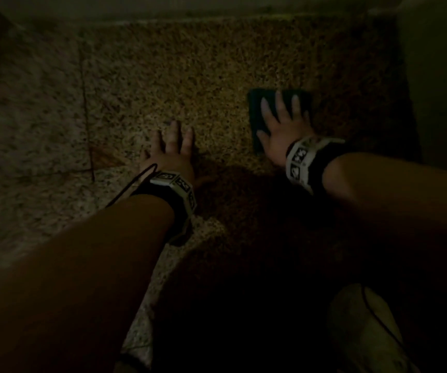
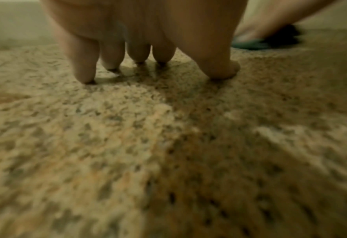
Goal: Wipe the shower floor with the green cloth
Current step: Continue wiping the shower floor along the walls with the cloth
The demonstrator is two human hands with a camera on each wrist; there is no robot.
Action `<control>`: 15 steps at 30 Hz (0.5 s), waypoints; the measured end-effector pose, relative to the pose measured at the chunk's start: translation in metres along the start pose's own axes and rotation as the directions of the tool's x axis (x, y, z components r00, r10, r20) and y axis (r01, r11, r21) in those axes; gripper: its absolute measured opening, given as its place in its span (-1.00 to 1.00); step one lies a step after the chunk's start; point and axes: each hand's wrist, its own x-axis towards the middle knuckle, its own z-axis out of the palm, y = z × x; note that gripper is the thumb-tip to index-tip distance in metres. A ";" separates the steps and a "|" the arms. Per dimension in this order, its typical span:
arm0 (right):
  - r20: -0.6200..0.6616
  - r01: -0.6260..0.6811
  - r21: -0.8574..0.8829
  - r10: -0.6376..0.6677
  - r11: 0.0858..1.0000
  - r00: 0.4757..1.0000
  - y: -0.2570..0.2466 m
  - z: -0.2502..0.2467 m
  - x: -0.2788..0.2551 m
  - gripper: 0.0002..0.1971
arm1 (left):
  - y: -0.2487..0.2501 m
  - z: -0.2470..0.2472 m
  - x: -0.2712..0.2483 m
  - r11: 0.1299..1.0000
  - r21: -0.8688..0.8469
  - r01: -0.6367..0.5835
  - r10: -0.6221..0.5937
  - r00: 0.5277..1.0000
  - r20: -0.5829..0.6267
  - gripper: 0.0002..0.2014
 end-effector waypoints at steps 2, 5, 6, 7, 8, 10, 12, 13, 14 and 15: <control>-0.035 0.012 0.012 -0.012 1.000 0.999 -0.008 -0.013 0.020 -0.36 | -0.002 0.001 0.002 1.000 -0.003 -0.009 0.009 1.000 0.006 0.05; -0.019 -0.012 0.022 0.013 1.000 1.000 -0.014 -0.024 0.033 -0.36 | -0.003 0.001 0.004 1.000 -0.006 -0.021 0.021 1.000 -0.011 0.06; -0.013 -0.020 0.016 0.020 1.000 1.000 -0.016 -0.025 0.033 -0.37 | -0.003 0.001 0.003 1.000 -0.009 -0.023 0.023 1.000 -0.010 0.05; -0.011 -0.025 0.005 0.025 1.000 1.000 -0.017 -0.025 0.031 -0.37 | -0.003 0.001 0.003 1.000 -0.012 -0.025 0.025 1.000 -0.008 0.05; -0.007 -0.027 -0.007 0.027 1.000 1.000 -0.017 -0.025 0.029 -0.36 | -0.003 0.001 0.003 1.000 -0.013 -0.028 0.028 1.000 -0.007 0.05; 0.027 -0.017 -0.019 0.017 1.000 0.999 -0.017 -0.023 0.019 -0.36 | -0.003 -0.001 0.002 0.999 -0.005 -0.035 0.035 0.999 -0.005 0.06; 0.064 0.014 -0.035 -0.012 0.999 0.998 -0.020 -0.015 0.004 -0.35 | -0.003 -0.004 0.000 0.999 0.005 -0.039 0.039 0.999 0.006 0.05; 0.077 0.026 -0.050 -0.022 0.998 0.997 -0.023 -0.010 -0.005 -0.35 | -0.003 -0.006 -0.001 0.999 0.011 -0.044 0.043 0.999 0.012 0.04; 0.094 0.031 -0.059 -0.025 0.998 0.995 -0.028 -0.003 -0.014 -0.36 | -0.004 -0.007 -0.002 0.999 0.017 -0.049 0.049 0.999 0.017 0.03; 0.113 0.033 -0.059 -0.026 0.998 0.993 -0.032 0.003 -0.022 -0.36 | -0.005 -0.008 -0.003 0.998 0.021 -0.054 0.054 0.998 0.022 0.01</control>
